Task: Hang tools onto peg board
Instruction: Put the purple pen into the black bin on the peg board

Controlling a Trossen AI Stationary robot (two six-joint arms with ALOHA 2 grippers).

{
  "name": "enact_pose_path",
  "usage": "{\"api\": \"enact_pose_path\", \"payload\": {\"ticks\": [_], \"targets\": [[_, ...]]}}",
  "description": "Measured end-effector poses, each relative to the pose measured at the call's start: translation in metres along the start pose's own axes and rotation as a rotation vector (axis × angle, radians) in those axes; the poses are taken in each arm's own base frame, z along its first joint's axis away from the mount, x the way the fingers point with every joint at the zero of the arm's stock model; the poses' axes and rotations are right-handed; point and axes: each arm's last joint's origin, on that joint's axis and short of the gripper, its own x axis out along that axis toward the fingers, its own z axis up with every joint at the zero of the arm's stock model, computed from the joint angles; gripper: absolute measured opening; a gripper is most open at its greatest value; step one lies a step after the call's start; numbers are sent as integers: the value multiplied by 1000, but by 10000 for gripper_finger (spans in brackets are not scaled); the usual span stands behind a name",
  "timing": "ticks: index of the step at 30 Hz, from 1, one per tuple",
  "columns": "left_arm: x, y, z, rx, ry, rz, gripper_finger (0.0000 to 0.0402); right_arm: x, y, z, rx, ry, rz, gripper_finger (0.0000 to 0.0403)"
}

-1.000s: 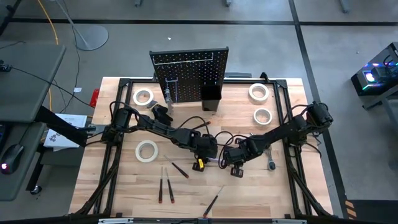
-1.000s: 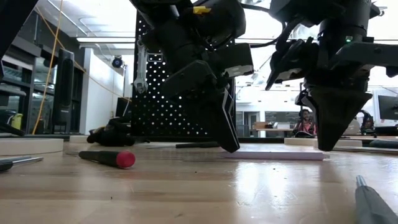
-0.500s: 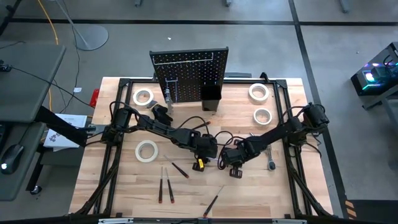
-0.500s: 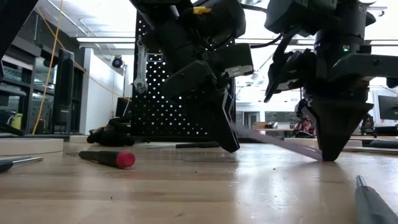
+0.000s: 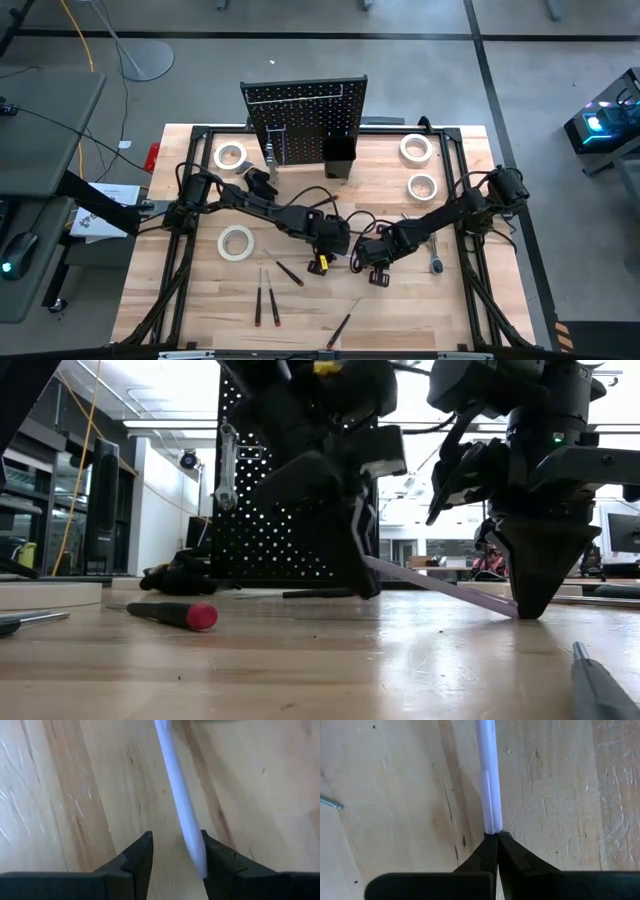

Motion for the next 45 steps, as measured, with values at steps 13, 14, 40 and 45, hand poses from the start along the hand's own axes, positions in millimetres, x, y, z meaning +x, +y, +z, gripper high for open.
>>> {"api": "enact_pose_path", "payload": {"ticks": [13, 14, 40, 45], "targets": [[-6, -8, 15, 25, -66, 1, 136, 0, 0, 0, 18, 0, -2, 0], [-5, -8, 15, 24, -69, 6, 136, 1, 0, 0, 19, -1, -4, 0], [4, -4, 8, -57, -41, 17, 103, 1, 0, 0, 37, -6, -9, 0], [6, -5, 8, -24, -41, 18, 34, 1, 0, 0, 41, -6, -9, 0]]}}
